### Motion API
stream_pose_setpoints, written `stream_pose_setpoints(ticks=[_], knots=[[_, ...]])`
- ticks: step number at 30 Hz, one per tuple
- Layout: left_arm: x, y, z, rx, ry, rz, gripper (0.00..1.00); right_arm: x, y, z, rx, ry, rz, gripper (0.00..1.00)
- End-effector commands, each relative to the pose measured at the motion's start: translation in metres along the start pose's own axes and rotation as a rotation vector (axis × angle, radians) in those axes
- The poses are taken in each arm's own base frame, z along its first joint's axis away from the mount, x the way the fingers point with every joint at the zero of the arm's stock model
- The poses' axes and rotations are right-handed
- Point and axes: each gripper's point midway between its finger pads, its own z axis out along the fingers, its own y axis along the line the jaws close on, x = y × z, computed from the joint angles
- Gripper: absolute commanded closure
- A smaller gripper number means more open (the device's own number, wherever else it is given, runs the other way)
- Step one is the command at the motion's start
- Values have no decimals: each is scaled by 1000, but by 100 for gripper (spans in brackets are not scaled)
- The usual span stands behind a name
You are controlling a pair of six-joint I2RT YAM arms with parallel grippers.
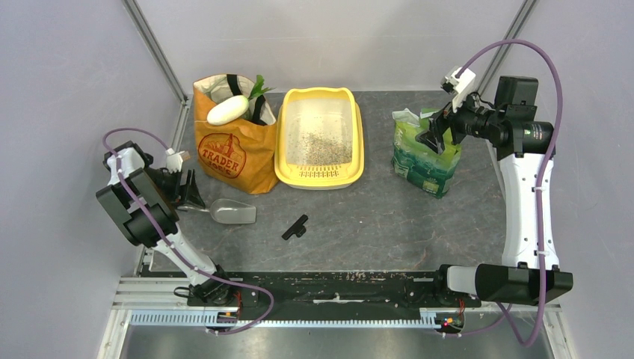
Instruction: Fill the litter box with clean litter
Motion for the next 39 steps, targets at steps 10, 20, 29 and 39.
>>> stream_pose_setpoints(ticks=[10,20,29,39], knots=[[-37,-23,-79,-255,-267,193,10,13,23,20,-90,33,31,3],[-28,-161,-63,-282,-399,563,9,16,38,21,-112,25,75,3],[-24,-255,-11,-93,-394,784,8,12,25,0,60,47,92,3],[-81,-321,-1,-2,-402,926,7,-1,-102,-24,417,264,23,3]])
